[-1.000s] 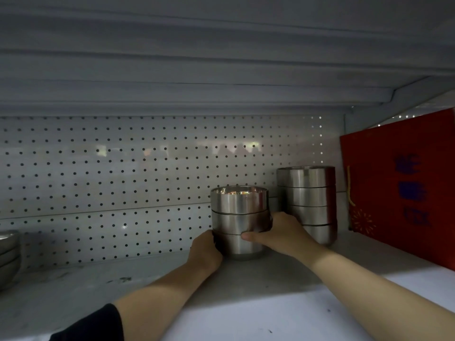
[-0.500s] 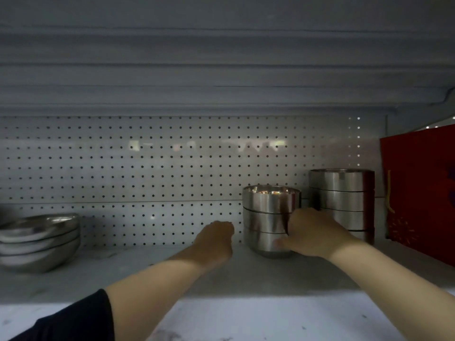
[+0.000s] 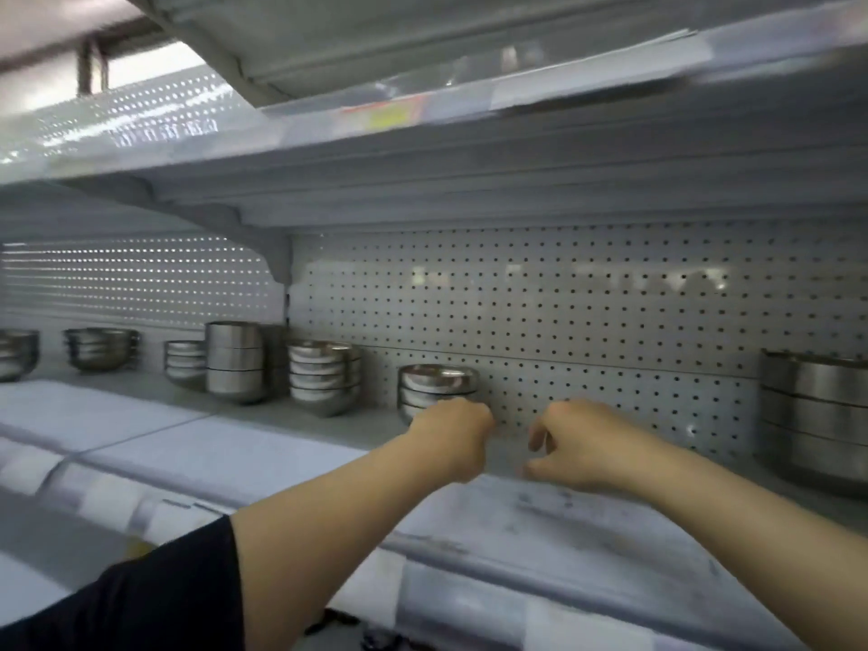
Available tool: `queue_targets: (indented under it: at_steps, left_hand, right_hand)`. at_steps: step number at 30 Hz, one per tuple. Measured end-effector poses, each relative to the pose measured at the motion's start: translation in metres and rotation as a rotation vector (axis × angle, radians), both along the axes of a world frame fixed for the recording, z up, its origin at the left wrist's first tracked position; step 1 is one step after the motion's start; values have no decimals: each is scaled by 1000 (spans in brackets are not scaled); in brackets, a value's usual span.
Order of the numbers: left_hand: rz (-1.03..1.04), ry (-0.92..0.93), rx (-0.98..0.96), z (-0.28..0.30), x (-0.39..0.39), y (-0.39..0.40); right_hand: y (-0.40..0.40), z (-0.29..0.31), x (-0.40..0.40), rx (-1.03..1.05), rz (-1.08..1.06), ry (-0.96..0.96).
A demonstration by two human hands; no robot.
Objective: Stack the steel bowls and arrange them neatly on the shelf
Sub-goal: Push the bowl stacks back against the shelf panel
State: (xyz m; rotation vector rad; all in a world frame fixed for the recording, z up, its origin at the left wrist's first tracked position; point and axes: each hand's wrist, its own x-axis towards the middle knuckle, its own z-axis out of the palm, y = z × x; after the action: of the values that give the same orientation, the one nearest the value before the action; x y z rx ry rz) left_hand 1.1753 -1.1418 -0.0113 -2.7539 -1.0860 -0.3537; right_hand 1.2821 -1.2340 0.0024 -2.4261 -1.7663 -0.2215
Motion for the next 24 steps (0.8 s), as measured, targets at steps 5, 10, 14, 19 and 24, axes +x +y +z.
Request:
queue_targets:
  at_steps: [5, 10, 14, 19, 24]
  left_hand:
    - [90, -42, 7, -15, -120, 48]
    - [168, -108, -35, -23, -219, 91]
    - [212, -113, -36, -25, -278, 118]
    - [231, -145, -46, -32, -326, 155]
    - [234, -186, -64, -40, -344, 197]
  right_hand:
    - [52, -12, -104, 83, 84, 67]
    - [100, -20, -197, 113, 153, 104]
    - [134, -21, -248, 89, 163, 93]
    - [171, -18, -282, 72, 147, 72]
    - [216, -19, -299, 48, 135, 78]
